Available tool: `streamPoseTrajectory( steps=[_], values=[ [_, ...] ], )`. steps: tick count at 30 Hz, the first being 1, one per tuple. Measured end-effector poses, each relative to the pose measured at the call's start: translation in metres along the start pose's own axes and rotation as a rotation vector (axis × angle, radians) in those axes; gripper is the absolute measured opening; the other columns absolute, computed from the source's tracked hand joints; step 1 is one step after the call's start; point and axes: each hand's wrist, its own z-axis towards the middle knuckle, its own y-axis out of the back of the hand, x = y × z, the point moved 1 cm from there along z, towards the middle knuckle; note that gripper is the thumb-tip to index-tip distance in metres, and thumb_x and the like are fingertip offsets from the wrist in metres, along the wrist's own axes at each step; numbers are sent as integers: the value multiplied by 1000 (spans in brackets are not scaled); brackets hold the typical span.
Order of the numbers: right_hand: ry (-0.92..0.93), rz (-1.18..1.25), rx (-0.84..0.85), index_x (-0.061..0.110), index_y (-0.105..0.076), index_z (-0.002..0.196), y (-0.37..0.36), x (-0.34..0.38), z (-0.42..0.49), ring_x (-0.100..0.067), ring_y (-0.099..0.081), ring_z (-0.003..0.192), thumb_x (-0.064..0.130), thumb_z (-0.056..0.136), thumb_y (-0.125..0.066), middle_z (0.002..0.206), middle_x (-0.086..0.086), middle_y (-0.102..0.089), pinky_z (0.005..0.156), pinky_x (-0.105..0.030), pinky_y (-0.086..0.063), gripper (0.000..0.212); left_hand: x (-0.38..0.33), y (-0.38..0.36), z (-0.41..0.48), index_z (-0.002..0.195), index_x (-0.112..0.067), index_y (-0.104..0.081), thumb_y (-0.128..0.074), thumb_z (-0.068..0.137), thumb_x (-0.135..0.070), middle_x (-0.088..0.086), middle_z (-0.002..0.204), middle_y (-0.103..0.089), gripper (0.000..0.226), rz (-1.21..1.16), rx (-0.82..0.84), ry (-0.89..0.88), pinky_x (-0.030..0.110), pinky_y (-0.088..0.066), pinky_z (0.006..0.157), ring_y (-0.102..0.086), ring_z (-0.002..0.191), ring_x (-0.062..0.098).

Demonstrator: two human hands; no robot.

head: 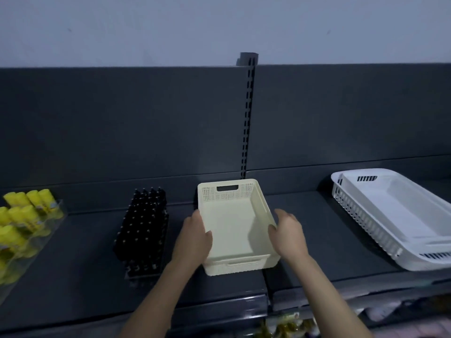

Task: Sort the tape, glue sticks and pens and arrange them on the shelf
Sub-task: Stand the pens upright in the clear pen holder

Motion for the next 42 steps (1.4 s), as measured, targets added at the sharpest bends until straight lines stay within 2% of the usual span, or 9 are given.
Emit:
streamPoseTrajectory(
  steps=[3,6,8,11,16,23,29,36,42],
  values=[
    [57,112,71,9,-50,82,-1,-18,11,-24,-50,72,-2,86,-39,79,-5,-56,56,-26,-39,15,2,-25,-2,130,-9,-39,-45,88,-2,12,113,-57,42,22,-34,97,33,-46,75,-55,93,25],
    [28,307,135,16,-62,98,1,-34,20,-13,-59,79,4,90,-40,87,3,-65,56,-10,-39,27,-5,-34,-4,129,-13,-47,-42,88,2,11,104,-63,45,-74,-166,168,36,-51,72,-58,86,26],
    [18,366,140,17,-64,105,2,-39,24,-13,-61,83,5,90,-40,92,3,-67,61,-17,-42,31,-9,-34,-6,126,-13,-53,-42,89,4,10,103,-67,42,-97,-239,161,37,-53,72,-60,83,24],
    [10,387,133,13,-67,93,7,-50,33,-17,-62,79,4,87,-39,85,2,-68,60,-27,-47,30,-28,-42,-13,126,-12,-55,-44,89,6,10,104,-69,43,-85,-303,118,39,-54,73,-63,85,26],
    [-3,444,56,11,-66,91,31,-69,32,-17,-60,74,0,86,-38,79,3,-66,54,-22,-42,31,-60,-55,-25,134,-12,-50,-45,93,1,5,90,-67,43,-45,-385,63,35,-51,65,-61,74,21],
    [10,512,-159,14,-66,112,91,-82,23,-17,-60,89,3,90,-40,99,-1,-69,71,-27,-43,35,-107,-56,-25,138,-19,-45,-49,93,-9,-5,118,-65,46,-229,-409,-2,26,-40,76,-55,91,10],
    [-60,569,-330,14,-69,101,137,-119,5,-19,-61,80,0,89,-39,89,0,-70,64,-28,-45,36,-153,-80,-29,116,-20,-65,-54,86,-9,-11,104,-70,34,-420,-358,-95,11,-41,69,-60,86,-6],
    [-102,574,-436,19,-71,92,196,-169,8,-11,-57,71,1,85,-37,85,7,-69,54,-19,-39,39,-217,-119,-38,115,-10,-67,-55,87,-4,-4,106,-72,30,-613,-271,-182,27,-54,86,-66,98,7],
    [-56,573,-475,21,-71,87,250,-216,43,-14,-50,62,3,85,-38,77,0,-67,54,-27,-39,38,-284,-157,-26,109,-19,-69,-55,86,-6,-13,100,-72,31,-657,-275,-186,23,-54,83,-67,93,1]
  ],
)
